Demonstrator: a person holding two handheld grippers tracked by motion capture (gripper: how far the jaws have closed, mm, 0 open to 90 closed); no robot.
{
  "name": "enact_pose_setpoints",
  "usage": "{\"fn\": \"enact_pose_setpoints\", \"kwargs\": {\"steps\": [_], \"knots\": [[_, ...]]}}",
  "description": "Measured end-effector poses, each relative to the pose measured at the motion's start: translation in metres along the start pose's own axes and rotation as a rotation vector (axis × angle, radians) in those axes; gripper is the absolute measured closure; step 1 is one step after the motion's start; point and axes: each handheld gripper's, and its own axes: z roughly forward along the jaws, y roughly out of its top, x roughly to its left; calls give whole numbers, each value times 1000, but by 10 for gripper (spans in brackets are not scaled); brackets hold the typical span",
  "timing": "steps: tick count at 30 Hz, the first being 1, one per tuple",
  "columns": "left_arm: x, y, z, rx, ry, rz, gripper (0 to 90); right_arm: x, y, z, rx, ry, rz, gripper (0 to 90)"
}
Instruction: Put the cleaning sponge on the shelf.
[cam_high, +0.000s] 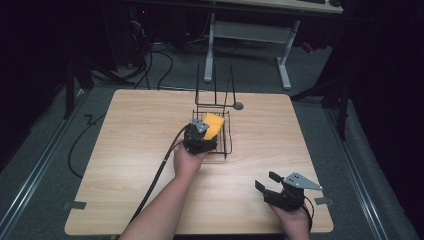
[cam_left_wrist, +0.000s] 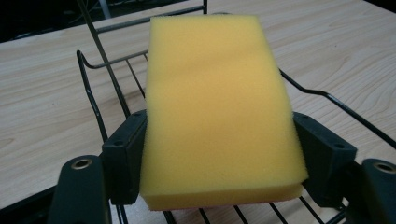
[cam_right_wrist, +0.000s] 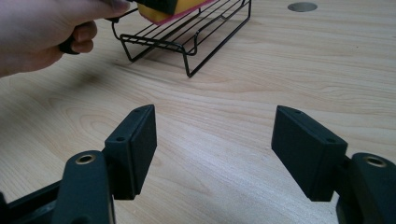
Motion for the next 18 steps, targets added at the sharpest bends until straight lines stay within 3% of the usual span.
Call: {"fn": "enact_pose_setpoints", "kwargs": {"steps": [13, 18], "knots": [[-6, -3, 8, 25, 1, -1, 286, 0, 0, 0, 3, 2, -4, 314], [-8, -3, 8, 27, 11, 18, 281, 1, 0, 1, 5, 2, -3, 314]]}}
